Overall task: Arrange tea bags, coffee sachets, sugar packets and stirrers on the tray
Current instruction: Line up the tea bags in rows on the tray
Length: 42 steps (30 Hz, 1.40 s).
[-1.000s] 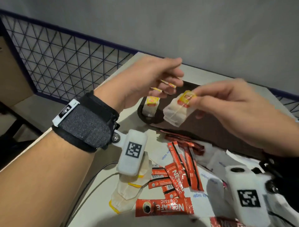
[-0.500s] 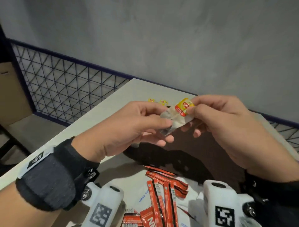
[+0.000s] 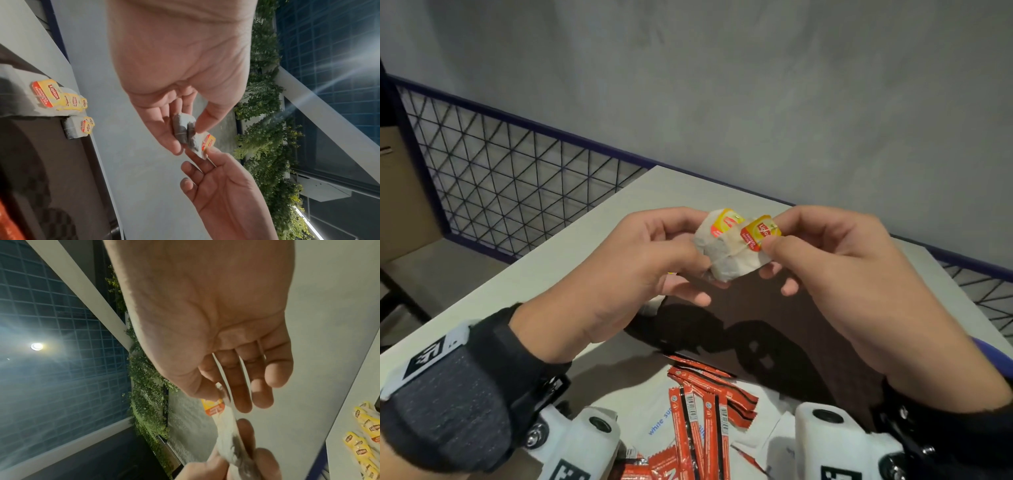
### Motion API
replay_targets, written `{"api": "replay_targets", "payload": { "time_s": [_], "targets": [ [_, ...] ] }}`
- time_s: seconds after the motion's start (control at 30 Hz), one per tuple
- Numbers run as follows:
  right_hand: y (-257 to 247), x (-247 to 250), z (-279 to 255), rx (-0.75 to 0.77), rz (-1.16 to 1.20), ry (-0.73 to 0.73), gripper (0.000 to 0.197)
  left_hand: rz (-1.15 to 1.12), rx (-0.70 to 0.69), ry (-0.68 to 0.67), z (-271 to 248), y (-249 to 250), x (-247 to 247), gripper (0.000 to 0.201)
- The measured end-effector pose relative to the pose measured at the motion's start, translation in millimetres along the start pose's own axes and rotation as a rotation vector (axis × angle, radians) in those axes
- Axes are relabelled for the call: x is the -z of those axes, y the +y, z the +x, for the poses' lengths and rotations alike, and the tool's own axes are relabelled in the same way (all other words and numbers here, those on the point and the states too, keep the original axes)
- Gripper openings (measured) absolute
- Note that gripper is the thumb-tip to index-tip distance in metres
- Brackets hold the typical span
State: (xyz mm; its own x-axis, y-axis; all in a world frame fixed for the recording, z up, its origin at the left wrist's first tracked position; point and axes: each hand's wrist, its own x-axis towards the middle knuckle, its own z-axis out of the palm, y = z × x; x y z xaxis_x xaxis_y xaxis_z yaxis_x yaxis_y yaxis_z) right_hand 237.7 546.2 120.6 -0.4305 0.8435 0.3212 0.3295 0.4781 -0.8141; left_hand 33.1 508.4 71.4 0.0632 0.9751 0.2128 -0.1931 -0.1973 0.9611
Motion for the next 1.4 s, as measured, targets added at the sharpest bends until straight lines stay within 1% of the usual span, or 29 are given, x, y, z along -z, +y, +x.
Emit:
{"api": "replay_targets", "payload": {
  "time_s": [0.07,0.13,0.23,0.3,0.37,0.43,0.47,0.53,0.63,0.77,0.87,1.0,1.13,1.2,1.3,1.4],
  "targets": [
    [-0.4,0.0,-0.8,0.008,-0.036,0.007,0.011,-0.006,0.015,0.039,1.0,0.2,0.0,0.035],
    [-1.0,-0.4,-1.6,0.009,-0.067,0.01,0.012,0.006,0.027,0.1,2.1,0.0,-0.2,0.026],
    [-4.0,0.6,-3.9,0.032,-0.099,-0.012,0.012,0.05,0.069,0.153,4.2,-2.6,-0.5,0.025],
    [-6.0,1.4,-5.6,0.067,-0.124,-0.06,0.012,0.054,0.098,0.156,5.2,-2.8,-1.0,0.024],
    [-7.9,-0.2,-7.9,0.092,-0.114,-0.147,0.017,0.038,0.121,0.14,5.4,-2.0,-2.4,0.023],
    [-9.3,-2.9,-9.8,0.097,-0.11,-0.222,0.02,-0.001,0.152,0.12,4.5,-1.2,-4.4,0.026],
    [-9.3,-4.2,-10.3,0.105,-0.133,-0.235,0.018,-0.023,0.17,0.115,4.3,-1.2,-5.0,0.029],
    [-7.6,-5.6,-10.0,0.138,-0.208,-0.221,0.009,-0.078,0.2,0.109,3.4,-1.4,-6.4,0.033],
    [-3.4,-6.6,-8.0,0.166,-0.285,-0.193,0.01,-0.164,0.246,0.102,1.4,-2.2,-8.1,0.036],
    [0.8,-8.1,-5.4,0.186,-0.413,-0.124,0.009,-0.143,0.264,0.058,-0.5,-3.9,-9.5,0.028],
    [-0.6,-11.6,-6.1,0.213,-0.429,-0.083,0.009,-0.081,0.267,0.008,-0.4,-6.1,-10.1,0.032],
    [1.2,-14.9,-5.2,0.231,-0.4,-0.034,0.018,-0.056,0.265,-0.045,-2.4,-4.5,-12.2,0.038],
    [1.6,-14.8,-5.3,0.232,-0.392,-0.022,0.031,-0.04,0.235,-0.132,-3.9,-2.2,-13.0,0.052],
    [3.1,-15.2,-4.7,0.232,-0.38,-0.025,0.032,-0.023,0.204,-0.151,-4.2,-2.9,-13.8,0.046],
    [5.0,-16.3,-3.6,0.234,-0.376,-0.004,0.027,-0.02,0.179,-0.114,-2.6,-7.0,-13.7,0.032],
    [4.7,-17.5,-2.9,0.256,-0.368,0.072,0.015,-0.016,0.142,-0.095,-1.4,-8.3,-12.6,0.032]
  ]
}}
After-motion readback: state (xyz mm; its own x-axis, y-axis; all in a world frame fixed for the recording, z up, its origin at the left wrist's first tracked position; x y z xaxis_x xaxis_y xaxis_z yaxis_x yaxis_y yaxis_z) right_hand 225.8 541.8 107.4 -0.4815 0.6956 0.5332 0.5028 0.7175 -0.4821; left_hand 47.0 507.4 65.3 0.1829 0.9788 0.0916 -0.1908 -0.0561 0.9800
